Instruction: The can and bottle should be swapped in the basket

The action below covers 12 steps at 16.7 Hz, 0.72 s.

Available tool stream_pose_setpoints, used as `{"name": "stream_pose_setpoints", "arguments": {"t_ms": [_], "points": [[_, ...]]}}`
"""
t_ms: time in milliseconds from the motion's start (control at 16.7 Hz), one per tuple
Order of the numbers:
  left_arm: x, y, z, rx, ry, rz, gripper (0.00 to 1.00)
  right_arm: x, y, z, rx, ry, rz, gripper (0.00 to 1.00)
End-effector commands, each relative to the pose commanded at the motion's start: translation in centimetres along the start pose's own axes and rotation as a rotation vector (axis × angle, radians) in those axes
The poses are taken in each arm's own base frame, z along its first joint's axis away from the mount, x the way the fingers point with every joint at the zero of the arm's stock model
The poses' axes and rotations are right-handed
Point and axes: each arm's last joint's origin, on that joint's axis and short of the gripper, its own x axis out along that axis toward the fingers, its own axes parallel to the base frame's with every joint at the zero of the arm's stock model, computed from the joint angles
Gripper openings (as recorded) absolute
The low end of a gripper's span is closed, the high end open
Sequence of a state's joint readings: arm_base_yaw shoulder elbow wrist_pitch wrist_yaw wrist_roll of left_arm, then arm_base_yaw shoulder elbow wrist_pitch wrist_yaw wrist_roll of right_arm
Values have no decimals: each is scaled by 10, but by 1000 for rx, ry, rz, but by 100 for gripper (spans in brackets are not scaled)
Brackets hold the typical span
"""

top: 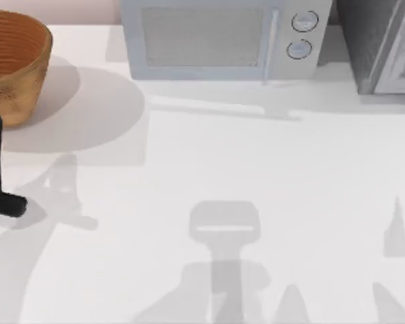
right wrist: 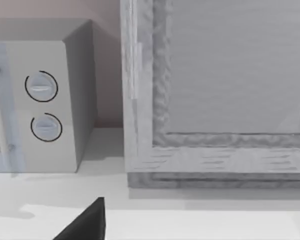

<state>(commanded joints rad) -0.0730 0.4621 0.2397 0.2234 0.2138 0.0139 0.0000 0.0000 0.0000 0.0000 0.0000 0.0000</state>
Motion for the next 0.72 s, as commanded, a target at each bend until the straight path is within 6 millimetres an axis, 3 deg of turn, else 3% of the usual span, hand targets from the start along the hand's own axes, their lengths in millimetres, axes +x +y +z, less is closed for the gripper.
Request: {"name": "stream_pose_setpoints", "arguments": {"t_ms": [180,360,540,720], "points": [[34,-2,26,8,-16,-154,0,0,0,0,0,0,0,100],[81,-5,41,15,-25,-321,0,0,0,0,0,0,0,100],[136,-11,40,21,-33,-494,0,0,0,0,0,0,0,100],[190,-20,21,25,-41,-665,0,0,0,0,0,0,0,100]]}}
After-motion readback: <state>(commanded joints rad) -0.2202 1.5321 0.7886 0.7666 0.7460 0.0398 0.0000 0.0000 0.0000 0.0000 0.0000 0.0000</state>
